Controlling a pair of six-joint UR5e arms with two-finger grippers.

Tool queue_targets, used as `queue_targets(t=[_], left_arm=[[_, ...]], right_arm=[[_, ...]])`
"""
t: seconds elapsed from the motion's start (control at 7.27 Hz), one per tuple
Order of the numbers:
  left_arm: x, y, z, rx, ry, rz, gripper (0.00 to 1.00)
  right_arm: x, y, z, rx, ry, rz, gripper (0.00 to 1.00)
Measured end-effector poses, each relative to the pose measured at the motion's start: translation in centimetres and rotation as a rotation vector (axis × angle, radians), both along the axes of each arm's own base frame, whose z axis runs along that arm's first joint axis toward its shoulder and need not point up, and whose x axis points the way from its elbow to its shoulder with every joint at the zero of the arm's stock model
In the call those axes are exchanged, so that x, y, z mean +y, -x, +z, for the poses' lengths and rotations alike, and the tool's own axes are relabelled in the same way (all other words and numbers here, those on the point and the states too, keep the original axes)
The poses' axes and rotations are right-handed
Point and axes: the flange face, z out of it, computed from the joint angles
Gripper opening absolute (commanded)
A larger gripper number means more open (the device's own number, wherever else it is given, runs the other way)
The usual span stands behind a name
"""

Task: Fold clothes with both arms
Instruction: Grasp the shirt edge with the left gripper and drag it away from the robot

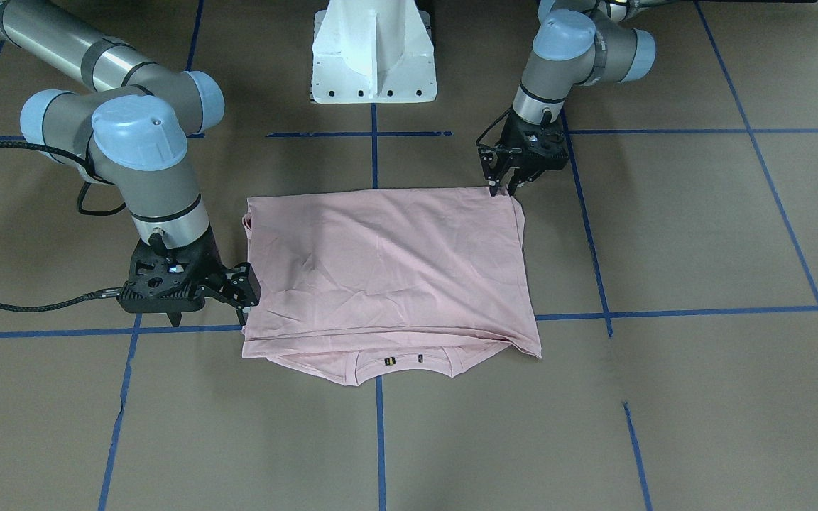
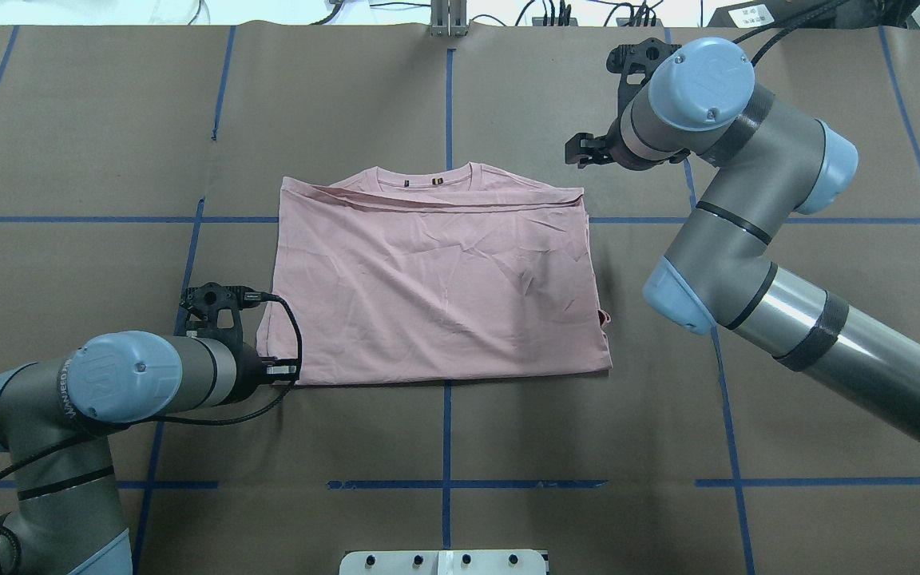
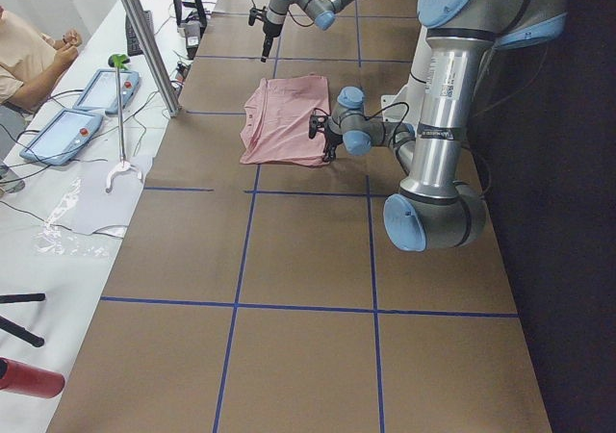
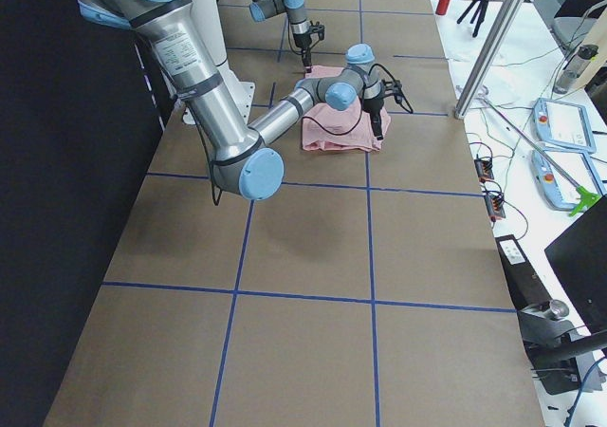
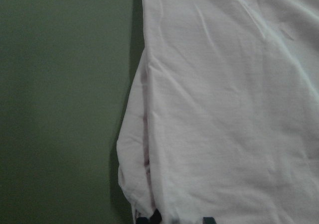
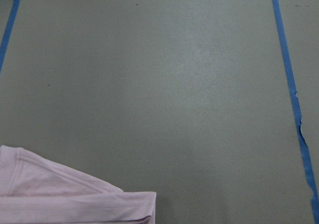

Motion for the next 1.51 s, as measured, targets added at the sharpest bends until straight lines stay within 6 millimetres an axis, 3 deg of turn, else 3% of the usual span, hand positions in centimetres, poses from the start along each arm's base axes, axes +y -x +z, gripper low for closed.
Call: queue_targets(t=[0.41,0.69,1.1,1.51], left_arm=[[0.3,0.9,1.2,-0.023,-0.009,0.011,0.00],[-1.7,2.5,2.0,-0.062,-0.074,0.024,0.00],[-9.7,6.7,3.8,-0.165,-0.196,-0.006,0.00],[-21.0,7.3,4.5,-0.269,-0.250,-0.057,0.00]], right_arm=[[0.0,-0.1,0.2,0.003,0.003,0.002,1.00],[0.0,0.0,0.3,0.004,0.003,0.003,1.00],[0.1,0.1,0.4,0.006,0.003,0.003,1.00],[0.1,0.2,0.4,0.008,0.003,0.005,1.00]])
